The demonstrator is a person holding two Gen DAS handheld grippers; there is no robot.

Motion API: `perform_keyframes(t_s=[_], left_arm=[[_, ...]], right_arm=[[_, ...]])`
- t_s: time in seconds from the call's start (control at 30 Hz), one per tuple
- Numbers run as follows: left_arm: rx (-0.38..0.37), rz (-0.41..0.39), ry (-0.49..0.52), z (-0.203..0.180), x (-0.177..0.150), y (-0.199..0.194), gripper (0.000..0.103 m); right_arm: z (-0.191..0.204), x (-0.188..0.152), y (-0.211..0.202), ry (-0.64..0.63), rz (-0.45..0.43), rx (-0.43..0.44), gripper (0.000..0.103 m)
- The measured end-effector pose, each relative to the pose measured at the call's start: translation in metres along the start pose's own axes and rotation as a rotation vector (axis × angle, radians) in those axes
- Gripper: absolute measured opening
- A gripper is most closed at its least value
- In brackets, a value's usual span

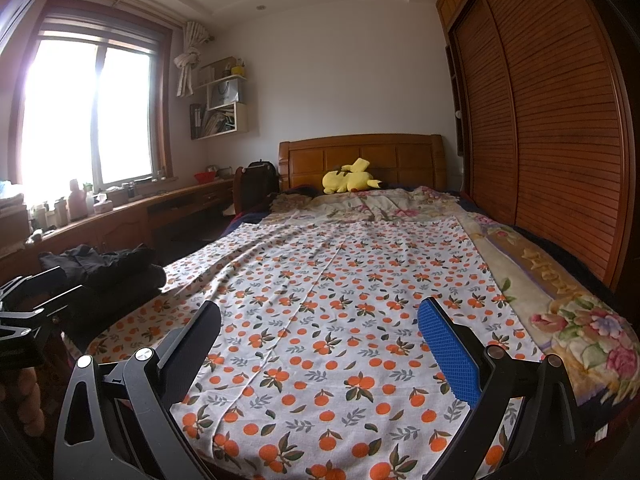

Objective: Fold large clothes

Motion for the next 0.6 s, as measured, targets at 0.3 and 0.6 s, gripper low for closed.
perform_keyframes(t_s=[0.3, 0.6], left_arm=[[-0.001, 0.0, -0.001, -0.0004, 0.0001, -0.0006, 0.1], [0.005, -0.002, -0.003, 0.0003, 0.0011, -0.0015, 0.1]], right_arm=[[0.0002, -0.0001, 0.0002, 0.0, 0.001, 0.001, 0.095], [0.0003, 0.0001, 0.0002, 0.0, 0.001, 0.0, 0.095]])
Point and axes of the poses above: each gripper's, at about its wrist camera, not at the fingertips, and y roughly the way its jaws point, z to its left, x to its top, the point moved 9 cm from there along y, roughly the way its jaws point, and after that the axes turned 13 degrees about -y, right-handed, at the moved point
